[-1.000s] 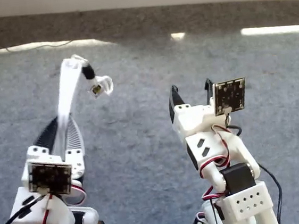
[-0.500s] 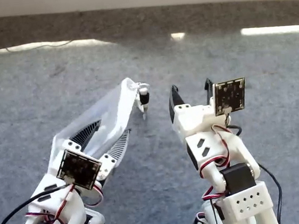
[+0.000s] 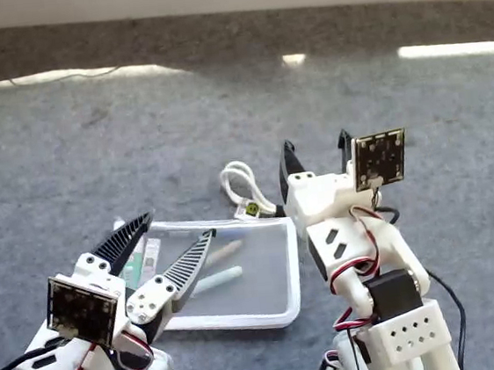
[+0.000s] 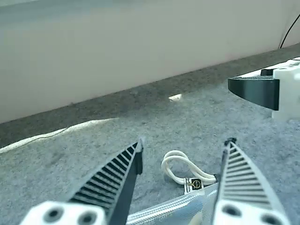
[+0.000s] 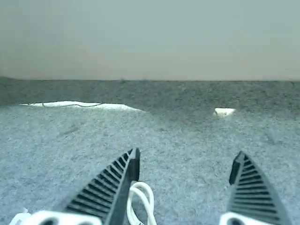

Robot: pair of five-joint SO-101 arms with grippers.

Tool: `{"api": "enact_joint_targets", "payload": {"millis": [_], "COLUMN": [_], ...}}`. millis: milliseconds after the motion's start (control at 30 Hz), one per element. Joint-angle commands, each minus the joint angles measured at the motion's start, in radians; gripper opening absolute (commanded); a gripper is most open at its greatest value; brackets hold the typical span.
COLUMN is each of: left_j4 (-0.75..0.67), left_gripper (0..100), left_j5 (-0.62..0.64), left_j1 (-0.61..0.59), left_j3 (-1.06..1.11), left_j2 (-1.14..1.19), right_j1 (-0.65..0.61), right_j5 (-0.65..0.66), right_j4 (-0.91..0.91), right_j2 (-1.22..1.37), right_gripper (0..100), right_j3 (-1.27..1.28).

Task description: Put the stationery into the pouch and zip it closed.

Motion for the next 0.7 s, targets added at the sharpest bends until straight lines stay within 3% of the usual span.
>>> {"api": "enact_joint_targets", "payload": {"millis": [0,133,333,667], "left_j4": [-0.005,-0.052,-0.204,-0.356], "left_gripper": [22,12,3,1], "left_j5": [0.011,0.008,0.006,0.009], "left_j1": [-0.022,-0.114,-0.236,-0.372], "left_j3": [-0.042,0.025,0.151,0.259], "left_j2": [-0.001,-0.002,-0.002,-0.002], "right_j1": [-0.002,-0.002,-0.001,0.038], "right_j5": [-0.008,-0.008,0.000,0.121], "right_j4": [-0.021,-0.021,-0.021,-0.019], "right_j2": [-0.013,-0.013,-0.015,-0.016], "right_gripper": [28.9,26.0,6.1,5.1], "right_j3": [-0.008,-0.008,-0.004,-0.008]}}
